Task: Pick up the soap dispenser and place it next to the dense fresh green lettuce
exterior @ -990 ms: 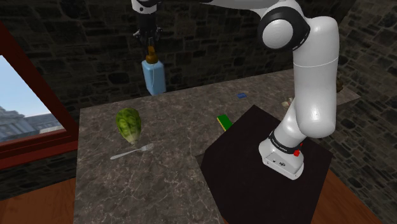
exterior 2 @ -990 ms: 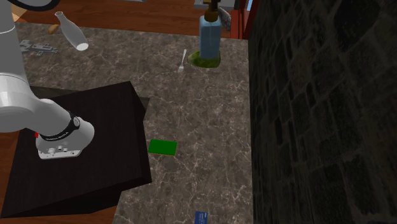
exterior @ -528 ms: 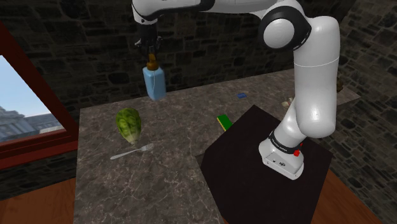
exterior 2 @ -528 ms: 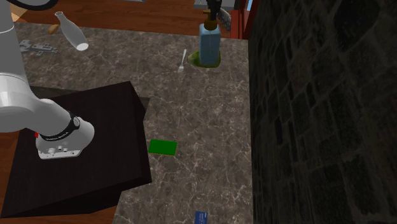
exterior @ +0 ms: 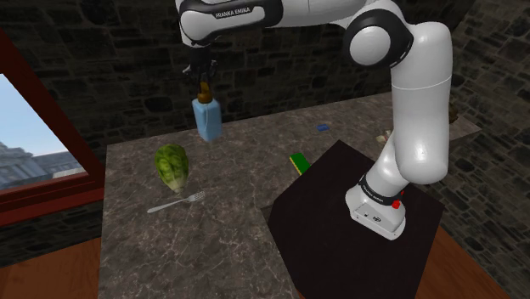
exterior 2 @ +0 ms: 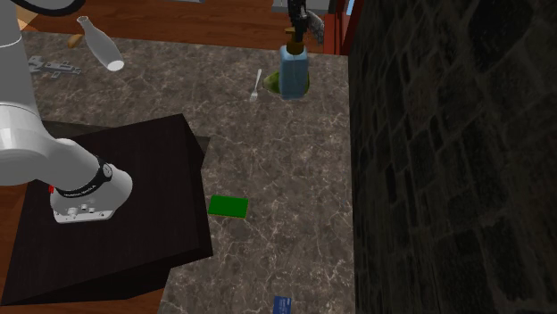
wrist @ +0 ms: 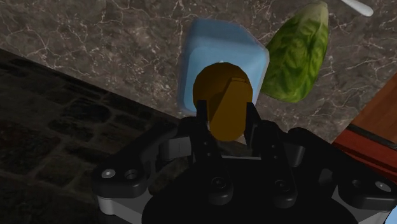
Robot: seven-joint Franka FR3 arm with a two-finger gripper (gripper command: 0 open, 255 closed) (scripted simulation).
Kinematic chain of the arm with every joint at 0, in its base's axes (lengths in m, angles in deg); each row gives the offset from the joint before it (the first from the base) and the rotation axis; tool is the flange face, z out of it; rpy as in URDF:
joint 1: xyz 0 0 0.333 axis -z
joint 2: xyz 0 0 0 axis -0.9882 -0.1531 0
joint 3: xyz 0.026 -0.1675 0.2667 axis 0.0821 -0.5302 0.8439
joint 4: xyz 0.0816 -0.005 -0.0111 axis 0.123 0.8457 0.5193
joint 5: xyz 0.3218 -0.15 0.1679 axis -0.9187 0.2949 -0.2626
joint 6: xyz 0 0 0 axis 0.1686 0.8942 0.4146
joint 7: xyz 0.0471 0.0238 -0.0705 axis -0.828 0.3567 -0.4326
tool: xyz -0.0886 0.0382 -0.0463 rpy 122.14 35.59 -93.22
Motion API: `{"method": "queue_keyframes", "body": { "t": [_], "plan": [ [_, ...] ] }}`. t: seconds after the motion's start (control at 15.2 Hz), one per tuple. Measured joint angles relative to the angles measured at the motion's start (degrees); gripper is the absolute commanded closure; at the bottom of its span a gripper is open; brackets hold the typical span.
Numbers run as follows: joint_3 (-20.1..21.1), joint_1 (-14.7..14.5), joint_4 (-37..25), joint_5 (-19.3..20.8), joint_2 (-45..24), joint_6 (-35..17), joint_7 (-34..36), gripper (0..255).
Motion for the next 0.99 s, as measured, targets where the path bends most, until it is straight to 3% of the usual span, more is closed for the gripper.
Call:
{"method": "queue_keyframes", "body": {
  "t": [0.99],
  "plan": [
    [0.04, -0.03, 5.86, 0.03, -3.61, -9.48, 0.37, 255]
  ]
}}
